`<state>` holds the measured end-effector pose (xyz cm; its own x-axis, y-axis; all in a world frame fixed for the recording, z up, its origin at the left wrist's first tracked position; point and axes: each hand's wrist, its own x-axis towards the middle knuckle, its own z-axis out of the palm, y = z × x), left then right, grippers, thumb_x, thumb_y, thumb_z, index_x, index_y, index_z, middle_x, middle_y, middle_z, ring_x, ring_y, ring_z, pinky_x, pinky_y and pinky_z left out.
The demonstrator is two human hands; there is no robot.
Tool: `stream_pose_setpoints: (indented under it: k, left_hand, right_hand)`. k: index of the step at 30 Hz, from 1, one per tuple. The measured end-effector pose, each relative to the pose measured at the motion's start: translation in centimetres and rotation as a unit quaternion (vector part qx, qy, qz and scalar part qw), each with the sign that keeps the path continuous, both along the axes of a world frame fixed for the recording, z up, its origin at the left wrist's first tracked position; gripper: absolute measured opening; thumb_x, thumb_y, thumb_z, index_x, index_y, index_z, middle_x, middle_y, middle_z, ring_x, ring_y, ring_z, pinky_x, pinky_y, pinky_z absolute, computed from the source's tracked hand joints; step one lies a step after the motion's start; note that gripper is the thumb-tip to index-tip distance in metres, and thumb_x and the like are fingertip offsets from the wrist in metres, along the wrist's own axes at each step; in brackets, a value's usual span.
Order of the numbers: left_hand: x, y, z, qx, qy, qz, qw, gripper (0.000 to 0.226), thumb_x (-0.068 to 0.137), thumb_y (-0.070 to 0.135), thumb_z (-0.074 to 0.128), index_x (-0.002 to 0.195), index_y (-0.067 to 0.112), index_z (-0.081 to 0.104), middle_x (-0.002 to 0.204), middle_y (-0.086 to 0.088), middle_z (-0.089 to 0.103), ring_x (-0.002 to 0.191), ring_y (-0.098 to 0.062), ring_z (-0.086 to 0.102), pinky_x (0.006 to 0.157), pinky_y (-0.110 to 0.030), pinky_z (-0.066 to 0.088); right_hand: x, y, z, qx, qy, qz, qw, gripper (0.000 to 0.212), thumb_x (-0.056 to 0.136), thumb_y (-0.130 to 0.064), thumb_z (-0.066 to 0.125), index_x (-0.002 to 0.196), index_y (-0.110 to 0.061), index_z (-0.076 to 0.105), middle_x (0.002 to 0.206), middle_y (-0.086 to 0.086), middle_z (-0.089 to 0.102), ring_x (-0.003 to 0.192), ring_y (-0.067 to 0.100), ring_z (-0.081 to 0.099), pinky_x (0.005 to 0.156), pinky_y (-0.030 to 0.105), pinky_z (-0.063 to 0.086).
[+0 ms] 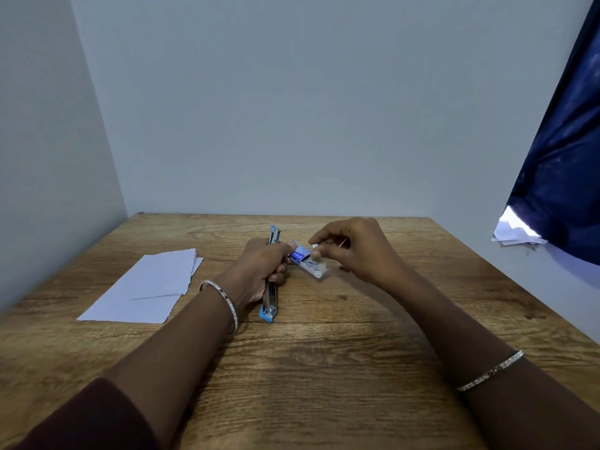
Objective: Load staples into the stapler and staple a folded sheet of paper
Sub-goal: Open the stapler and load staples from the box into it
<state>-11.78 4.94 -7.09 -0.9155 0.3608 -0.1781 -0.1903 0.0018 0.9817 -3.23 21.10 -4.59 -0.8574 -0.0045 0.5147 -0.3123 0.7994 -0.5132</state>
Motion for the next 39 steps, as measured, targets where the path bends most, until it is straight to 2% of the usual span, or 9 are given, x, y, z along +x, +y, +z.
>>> stream_pose_setpoints:
  k: [2,9,15,19,22,27,30,34,39]
  left_hand:
    - [-0.1,0.0,-0.1,0.007,-0.001,0.002,1.0,0.016,0.099,0.013,0.062,0.104,-0.002,0.056,0.058,-0.007,0.045,0.026,-0.006,0.031,0.027,-0.016,0.024]
    - [-0.6,-0.1,-0.2,0.078,0.012,0.08,0.994,0.01,0.1,0.01,0.059,0.104,0.001,0.056,0.065,-0.009,0.045,0.026,-0.005,0.032,0.029,-0.011,0.024]
    - [-0.7,-0.1,0.0,0.094,-0.006,0.092,0.991,0.016,0.1,0.014,0.061,0.107,0.003,0.053,0.062,-0.007,0.044,0.028,-0.006,0.03,0.028,-0.012,0.026]
    - [-0.5,0.1,0.0,0.098,-0.009,0.058,0.993,0.014,0.1,0.014,0.062,0.108,0.005,0.055,0.06,-0.006,0.043,0.03,-0.008,0.029,0.03,-0.011,0.025]
    - [-0.5,0.2,-0.1,0.099,-0.004,0.042,0.994,0.013,0.099,0.014,0.062,0.108,0.006,0.057,0.065,-0.006,0.045,0.032,-0.007,0.03,0.029,-0.012,0.025]
    - [-0.3,0.1,0.1,0.097,0.008,0.014,0.995,0.01,0.098,0.014,0.064,0.102,0.008,0.058,0.072,-0.008,0.048,0.033,-0.006,0.031,0.03,-0.012,0.024]
    - [-0.1,0.2,0.1,0.103,0.022,0.008,0.994,0.01,0.097,0.011,0.065,0.102,0.006,0.058,0.077,-0.009,0.052,0.03,-0.003,0.033,0.027,-0.013,0.023]
    - [0.1,0.2,0.0,0.099,0.042,-0.007,0.994,0.017,0.097,0.011,0.065,0.109,0.002,0.057,0.082,-0.014,0.055,0.029,-0.003,0.033,0.027,-0.013,0.023]
    - [0.2,0.0,0.0,0.086,0.041,-0.024,0.995,0.025,0.095,0.018,0.069,0.109,0.0,0.059,0.07,-0.006,0.052,0.03,-0.003,0.034,0.026,-0.013,0.024]
  right_hand:
    - [0.0,0.4,0.2,-0.048,0.004,-0.012,0.999,0.014,0.082,-0.018,0.082,0.094,-0.012,0.08,0.071,-0.013,0.07,0.061,-0.009,0.063,0.058,0.005,0.044]
    - [0.6,1.5,0.9,-0.194,-0.094,0.018,0.976,0.009,0.094,-0.017,0.071,0.098,-0.01,0.071,0.077,0.012,0.079,0.057,0.017,0.071,0.048,0.025,0.051]
    - [0.5,0.3,0.0,-0.185,-0.103,0.038,0.977,0.011,0.091,-0.014,0.073,0.098,-0.006,0.072,0.081,0.012,0.078,0.07,0.025,0.078,0.056,0.032,0.062]
    - [0.2,0.0,-0.4,-0.14,-0.061,0.003,0.988,0.008,0.09,-0.014,0.075,0.094,-0.008,0.074,0.079,0.009,0.076,0.062,0.009,0.07,0.056,0.021,0.055]
    - [0.1,0.1,-0.6,-0.135,-0.047,-0.028,0.989,0.006,0.088,-0.017,0.076,0.092,-0.013,0.076,0.079,0.009,0.077,0.071,0.02,0.074,0.059,0.023,0.052]
    - [-0.1,0.2,-1.1,-0.175,-0.036,-0.038,0.983,0.008,0.085,-0.015,0.079,0.091,-0.009,0.078,0.059,-0.013,0.07,0.062,0.004,0.072,0.053,0.007,0.044]
    - [-0.1,0.2,-1.0,-0.198,-0.019,-0.045,0.979,0.01,0.083,-0.013,0.081,0.091,-0.006,0.079,0.074,-0.001,0.078,0.071,0.013,0.077,0.064,0.024,0.059]
    - [0.0,0.1,-0.9,-0.185,-0.007,-0.055,0.981,0.01,0.081,-0.012,0.083,0.09,-0.008,0.08,0.078,0.016,0.079,0.075,0.032,0.077,0.07,0.045,0.06]
    - [-0.2,0.0,-0.9,-0.145,0.002,-0.057,0.988,0.014,0.079,-0.014,0.085,0.092,-0.012,0.081,0.078,0.009,0.08,0.072,0.021,0.078,0.072,0.038,0.062]
